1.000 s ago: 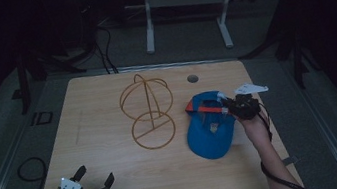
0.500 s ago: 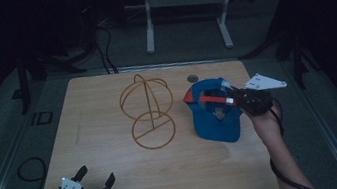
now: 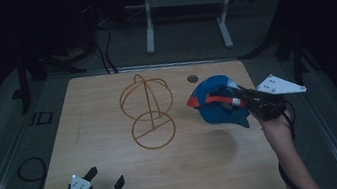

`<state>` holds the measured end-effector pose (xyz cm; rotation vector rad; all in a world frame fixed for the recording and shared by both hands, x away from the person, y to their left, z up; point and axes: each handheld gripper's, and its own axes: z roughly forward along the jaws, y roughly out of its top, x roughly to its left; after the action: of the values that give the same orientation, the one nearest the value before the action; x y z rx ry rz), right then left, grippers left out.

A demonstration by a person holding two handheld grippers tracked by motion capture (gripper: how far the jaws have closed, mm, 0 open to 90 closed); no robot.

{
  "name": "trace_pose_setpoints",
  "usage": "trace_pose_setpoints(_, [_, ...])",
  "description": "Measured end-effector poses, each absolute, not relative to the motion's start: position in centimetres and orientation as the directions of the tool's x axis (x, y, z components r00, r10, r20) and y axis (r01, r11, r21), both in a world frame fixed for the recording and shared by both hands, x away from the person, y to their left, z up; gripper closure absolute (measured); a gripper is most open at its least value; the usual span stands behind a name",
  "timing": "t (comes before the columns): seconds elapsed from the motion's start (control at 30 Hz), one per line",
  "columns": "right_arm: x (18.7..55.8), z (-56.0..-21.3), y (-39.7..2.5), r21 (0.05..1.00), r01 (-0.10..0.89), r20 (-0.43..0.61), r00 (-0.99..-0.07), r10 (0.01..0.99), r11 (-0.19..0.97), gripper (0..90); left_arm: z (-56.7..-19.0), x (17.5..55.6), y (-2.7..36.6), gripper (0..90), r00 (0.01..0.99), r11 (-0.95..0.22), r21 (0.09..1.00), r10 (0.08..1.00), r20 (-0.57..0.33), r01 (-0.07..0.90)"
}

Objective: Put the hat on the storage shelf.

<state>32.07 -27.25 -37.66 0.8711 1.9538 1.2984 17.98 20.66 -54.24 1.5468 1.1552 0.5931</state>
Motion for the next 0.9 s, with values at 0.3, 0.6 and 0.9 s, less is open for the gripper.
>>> trace_pose_setpoints(0.3, [29.4, -36.4, -26.8, 0.952, 0.135, -0.13, -0.632, 0.764, 0.274, 86.1, -51.6, 17.9, 18.6, 1.9, 0.508, -0.065, 0.934, 0.851, -0.132, 0.352])
trace_pose_setpoints(0.6, [27.5, -36.7, -26.2, 0.953, 0.118, -0.132, -0.667, 0.733, 0.279, 86.1, -49.3, 18.4, 17.1, 2.1, 0.591, -0.11, 0.94, 0.799, -0.11, 0.322])
trace_pose_setpoints(0.9, [26.2, -37.1, -25.7, 0.956, 0.101, -0.129, -0.696, 0.706, 0.275, 86.1, -46.7, 19.4, 15.6, 2.1, 0.647, -0.165, 0.937, 0.758, -0.08, 0.309])
